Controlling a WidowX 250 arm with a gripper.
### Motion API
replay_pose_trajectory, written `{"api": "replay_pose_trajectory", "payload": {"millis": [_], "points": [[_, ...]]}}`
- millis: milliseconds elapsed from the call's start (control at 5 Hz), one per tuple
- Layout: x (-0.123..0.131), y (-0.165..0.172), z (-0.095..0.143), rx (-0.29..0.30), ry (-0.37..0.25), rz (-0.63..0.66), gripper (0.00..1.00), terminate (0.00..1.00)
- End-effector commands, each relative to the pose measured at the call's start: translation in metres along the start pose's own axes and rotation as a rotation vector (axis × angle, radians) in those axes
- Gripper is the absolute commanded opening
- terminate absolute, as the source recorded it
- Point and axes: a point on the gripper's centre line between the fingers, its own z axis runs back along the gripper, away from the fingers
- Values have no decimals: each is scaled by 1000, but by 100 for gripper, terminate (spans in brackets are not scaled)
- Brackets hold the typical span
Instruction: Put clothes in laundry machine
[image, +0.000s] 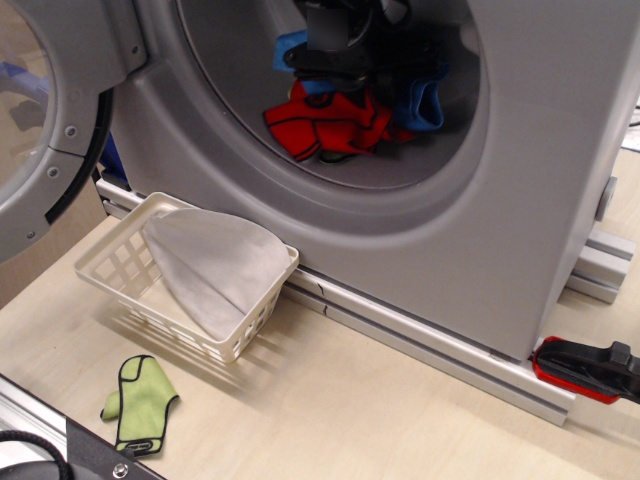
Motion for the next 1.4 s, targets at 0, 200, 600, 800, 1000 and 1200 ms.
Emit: {"api": "replay_pose_trajectory", "payload": {"millis": [0,200,600,800,1000,1200], "points": [[-8,23,47,-59,-74,-66,100,0],[-19,34,70,-83,-64,-97,100,0],[-17,45,115,-117,69,-72,100,0],[-12,44,131,-90,136,-71,100,0],[-12,44,131,-90,136,-71,100,0],[-12,44,131,-90,136,-71,100,100]]}}
